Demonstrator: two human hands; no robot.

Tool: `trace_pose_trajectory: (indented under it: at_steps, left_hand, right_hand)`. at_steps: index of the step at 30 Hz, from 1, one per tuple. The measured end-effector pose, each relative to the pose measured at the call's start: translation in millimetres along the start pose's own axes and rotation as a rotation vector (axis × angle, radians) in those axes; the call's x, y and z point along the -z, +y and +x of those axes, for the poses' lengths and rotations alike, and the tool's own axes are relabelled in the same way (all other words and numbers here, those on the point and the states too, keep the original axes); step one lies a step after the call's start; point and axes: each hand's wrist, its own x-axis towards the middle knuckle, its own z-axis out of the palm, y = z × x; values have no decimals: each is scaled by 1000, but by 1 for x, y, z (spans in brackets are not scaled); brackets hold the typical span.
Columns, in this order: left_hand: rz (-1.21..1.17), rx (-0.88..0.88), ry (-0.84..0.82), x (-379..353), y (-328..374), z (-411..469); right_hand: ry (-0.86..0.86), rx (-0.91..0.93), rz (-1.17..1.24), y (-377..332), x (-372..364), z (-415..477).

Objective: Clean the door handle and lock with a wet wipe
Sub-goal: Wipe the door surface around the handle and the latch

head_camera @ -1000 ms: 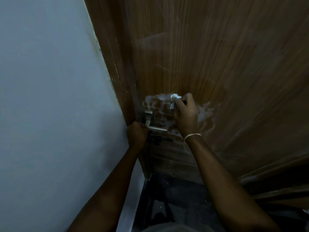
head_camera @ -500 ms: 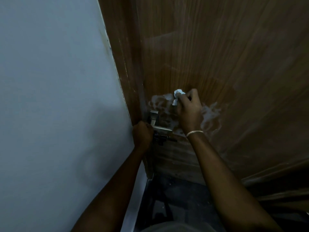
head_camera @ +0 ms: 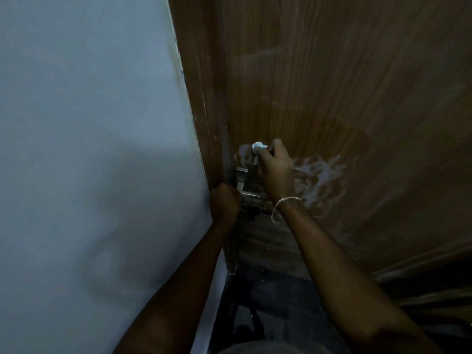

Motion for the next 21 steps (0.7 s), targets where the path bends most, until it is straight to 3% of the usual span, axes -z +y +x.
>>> trace_pose_trajectory:
  at_steps: [3, 6, 11, 15, 21]
  left_hand:
    - [0, 3, 4, -1, 1, 2]
    - [14, 9, -9, -2, -1, 3]
    - [30, 10, -5, -3, -2, 3]
    - [27, 25, -13, -2, 1, 4]
    - [38, 22, -1, -1, 2, 1]
  right_hand:
    - [-20, -81, 12, 11, 1, -9]
    - [84, -29, 13, 1, -4, 6]
    - [-4, -8, -105, -2, -14, -6]
    - [84, -5, -71, -2, -11, 6]
    - [-92, 50, -77, -14, -23, -4]
